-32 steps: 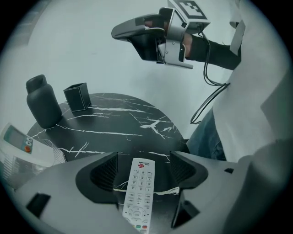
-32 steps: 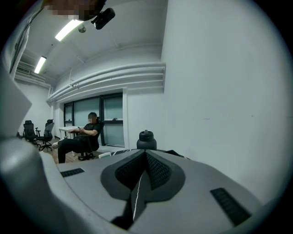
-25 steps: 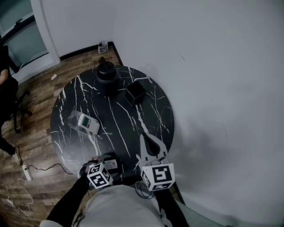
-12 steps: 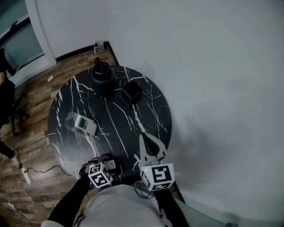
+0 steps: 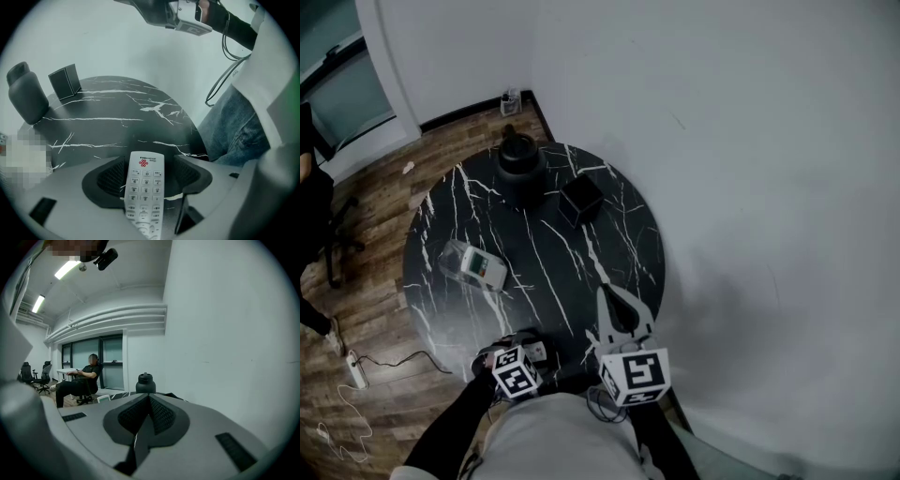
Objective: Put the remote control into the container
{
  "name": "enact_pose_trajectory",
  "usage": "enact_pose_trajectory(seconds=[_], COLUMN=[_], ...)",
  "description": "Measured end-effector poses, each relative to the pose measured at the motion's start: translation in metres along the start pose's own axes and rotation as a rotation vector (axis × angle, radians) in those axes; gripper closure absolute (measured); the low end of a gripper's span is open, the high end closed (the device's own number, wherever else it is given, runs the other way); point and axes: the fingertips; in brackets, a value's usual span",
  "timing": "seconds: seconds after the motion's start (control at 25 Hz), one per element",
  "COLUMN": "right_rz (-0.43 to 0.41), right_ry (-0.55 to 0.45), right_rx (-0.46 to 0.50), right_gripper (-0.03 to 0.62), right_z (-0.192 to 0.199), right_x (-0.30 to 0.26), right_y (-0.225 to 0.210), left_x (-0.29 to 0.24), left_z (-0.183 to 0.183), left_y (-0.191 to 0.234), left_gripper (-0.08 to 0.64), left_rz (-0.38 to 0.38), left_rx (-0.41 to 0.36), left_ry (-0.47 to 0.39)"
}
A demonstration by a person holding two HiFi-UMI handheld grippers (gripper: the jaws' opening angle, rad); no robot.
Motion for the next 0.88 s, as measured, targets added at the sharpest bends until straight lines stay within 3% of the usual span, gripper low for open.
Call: enact_pose_trajectory(seconds=[0.2, 0.76, 0.88], right_rz=[0.0, 0.004, 0.001], right_ry=[0.002, 0.001, 0.006], right_rx=[0.002, 0.006, 0.005], right_gripper=[0.588, 0.588, 0.588], right_z=[0.0004, -0.0004, 0.0], right_x=[-0.0008, -0.0016, -0.0014], right_y=[-0.0003, -0.0029, -0.0017], left_x=[0.0003, -0.0042, -0.0037], left_z=[0.0009, 0.0019, 0.0007], left_y=[0.004, 0.004, 0.002], left_gripper=[0.301, 0.305, 0.307], left_rz=[-0.021, -0.024, -0.04], left_rx=[-0.004, -0.011, -0.059], left_ry=[0.006, 0.031, 0.019])
Point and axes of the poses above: the fingertips, and each gripper's own axes: x backward along the fingers, y to its left, z out of its underside, and after that the axes turned 11 degrees about x, right-handed
